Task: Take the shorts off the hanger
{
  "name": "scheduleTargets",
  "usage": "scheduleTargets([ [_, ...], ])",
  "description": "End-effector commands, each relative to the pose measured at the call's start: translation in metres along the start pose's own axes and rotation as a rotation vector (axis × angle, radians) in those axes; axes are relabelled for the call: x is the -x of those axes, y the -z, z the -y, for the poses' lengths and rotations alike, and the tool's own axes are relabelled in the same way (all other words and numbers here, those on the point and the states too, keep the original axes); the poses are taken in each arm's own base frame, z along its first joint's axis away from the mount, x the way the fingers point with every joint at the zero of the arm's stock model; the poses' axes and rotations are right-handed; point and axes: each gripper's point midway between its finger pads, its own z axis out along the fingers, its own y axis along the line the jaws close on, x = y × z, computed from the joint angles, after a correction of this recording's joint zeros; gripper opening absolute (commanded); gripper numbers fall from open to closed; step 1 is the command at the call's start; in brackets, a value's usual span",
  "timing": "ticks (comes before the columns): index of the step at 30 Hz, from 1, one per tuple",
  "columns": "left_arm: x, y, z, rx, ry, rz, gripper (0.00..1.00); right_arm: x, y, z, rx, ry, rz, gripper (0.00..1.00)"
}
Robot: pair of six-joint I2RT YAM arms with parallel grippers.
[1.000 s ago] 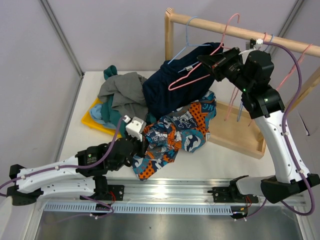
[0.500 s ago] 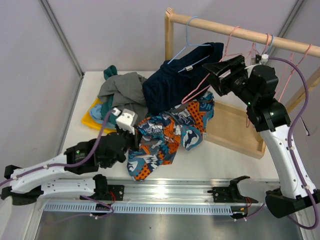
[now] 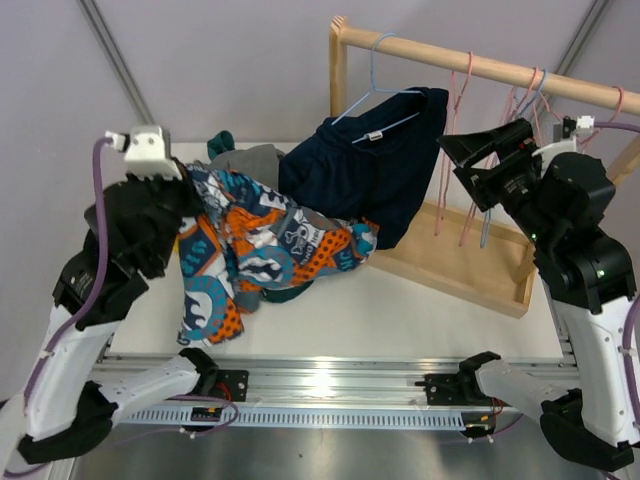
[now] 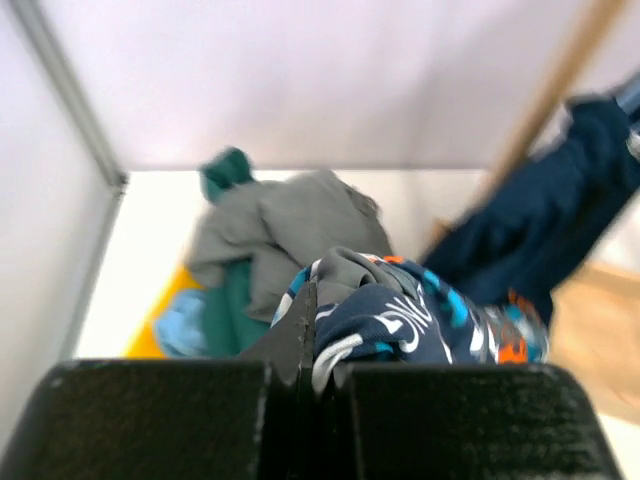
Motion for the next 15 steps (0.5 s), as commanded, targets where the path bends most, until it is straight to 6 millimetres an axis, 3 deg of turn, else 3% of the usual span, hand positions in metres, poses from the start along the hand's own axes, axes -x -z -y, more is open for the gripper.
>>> scheduleTargets([
  [1,0.028,-0.022,-0.020,0.042,-0.071,0.017,0.00,0.018,0.025,0.015,-0.080,0.114,0.084,0.92],
  [2,0.041,-0.024,-0.027,0.059,-0.058,0.037,0.00,0.021,0.033,0.015,-0.078,0.122,0.098,0.92],
  [3,0.038,-0.041,-0.041,0.103,-0.063,0.008,0.00,0.024,0.037,0.017,-0.086,0.143,0.114,0.92],
  [4,0.062,-0.036,-0.050,0.128,-0.028,0.052,0.00,0.024,0.040,0.021,-0.099,0.152,0.117,0.92],
  [5,0.065,-0.041,-0.069,0.197,-0.013,0.046,0.00,0.027,0.048,0.021,-0.093,0.161,0.130,0.93],
  [7,0.078,-0.057,-0.077,0.224,0.037,0.046,0.00,0.028,0.054,0.026,-0.105,0.179,0.142,0.92],
  [9,0.095,-0.060,-0.095,0.286,0.081,0.074,0.00,0.027,0.058,0.030,-0.105,0.188,0.146,0.93],
  [10,0.117,-0.054,-0.098,0.296,0.117,0.129,0.00,0.027,0.058,0.031,-0.104,0.192,0.147,0.93],
  [11,0.107,-0.075,-0.107,0.337,0.121,0.081,0.00,0.024,0.057,0.036,-0.113,0.196,0.139,0.92],
  [12,0.146,-0.058,-0.109,0.342,0.148,0.187,0.00,0.021,0.058,0.037,-0.112,0.197,0.130,0.92],
  [13,0.150,-0.065,-0.112,0.354,0.150,0.192,0.00,0.020,0.057,0.039,-0.116,0.201,0.123,0.92],
  [14,0.144,-0.088,-0.115,0.364,0.140,0.162,0.00,0.018,0.057,0.041,-0.117,0.208,0.119,0.92],
  [15,0.162,-0.087,-0.116,0.360,0.146,0.230,0.00,0.015,0.055,0.044,-0.122,0.212,0.104,0.92],
])
